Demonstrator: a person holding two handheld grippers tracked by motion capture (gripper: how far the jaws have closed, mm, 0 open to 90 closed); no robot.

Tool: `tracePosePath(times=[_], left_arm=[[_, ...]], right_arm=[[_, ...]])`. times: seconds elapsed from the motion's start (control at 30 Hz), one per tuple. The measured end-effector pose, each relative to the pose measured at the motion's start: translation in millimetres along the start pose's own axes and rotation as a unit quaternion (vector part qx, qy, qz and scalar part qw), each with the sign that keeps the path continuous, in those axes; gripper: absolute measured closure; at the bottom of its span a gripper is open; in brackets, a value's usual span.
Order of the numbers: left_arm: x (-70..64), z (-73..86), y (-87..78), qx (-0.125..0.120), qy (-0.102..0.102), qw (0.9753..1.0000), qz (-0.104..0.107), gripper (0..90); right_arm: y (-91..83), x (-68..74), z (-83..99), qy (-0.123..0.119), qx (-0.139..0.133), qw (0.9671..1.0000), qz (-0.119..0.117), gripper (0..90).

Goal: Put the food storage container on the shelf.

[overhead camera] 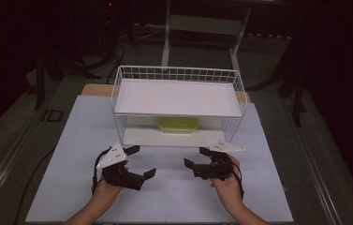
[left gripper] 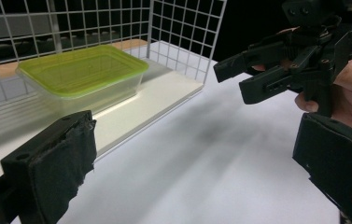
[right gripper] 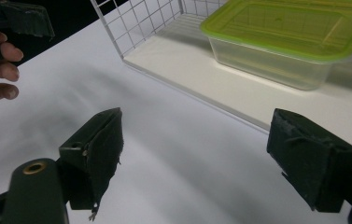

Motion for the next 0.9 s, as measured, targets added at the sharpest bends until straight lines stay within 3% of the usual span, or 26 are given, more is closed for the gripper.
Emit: tracePosePath(times=[0.23, 0.53, 0.6, 0.9], left_arm=[[-5.6, 4.5, -5.6, 0.002, 0.0, 1.0, 0.003, 0.1], [-6.1, 21.2, -12.1, 0.019, -0.016, 0.9997, 0.002, 0.1], [-6.7, 25.0, -12.0, 0.025, -0.017, 0.9995, 0.003, 0.1], [-6.7, 33.3, -10.3, 0.032, -0.013, 0.9994, 0.001, 0.1]], right_arm=[[-18.4, 2.8, 6.4, -0.016, 0.001, 0.9999, 0.0, 18.5], [-36.4, -1.1, 21.8, -0.01, 0.014, 0.9998, -0.005, 18.5], [-38.3, -2.0, 24.2, -0.007, 0.016, 0.9998, -0.013, 18.5], [-40.4, -8.2, 38.8, -0.017, 0.022, 0.9996, -0.006, 18.4]])
Point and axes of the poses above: each handheld gripper's, and its own axes: y roughly forward along the jaws, z roughly out of its underside, x roughly to its left, the point moved 6 cm from there along y, roughly forward along the jaws, and after that the axes turned 4 degrees about -x, right-handed, at the moved point
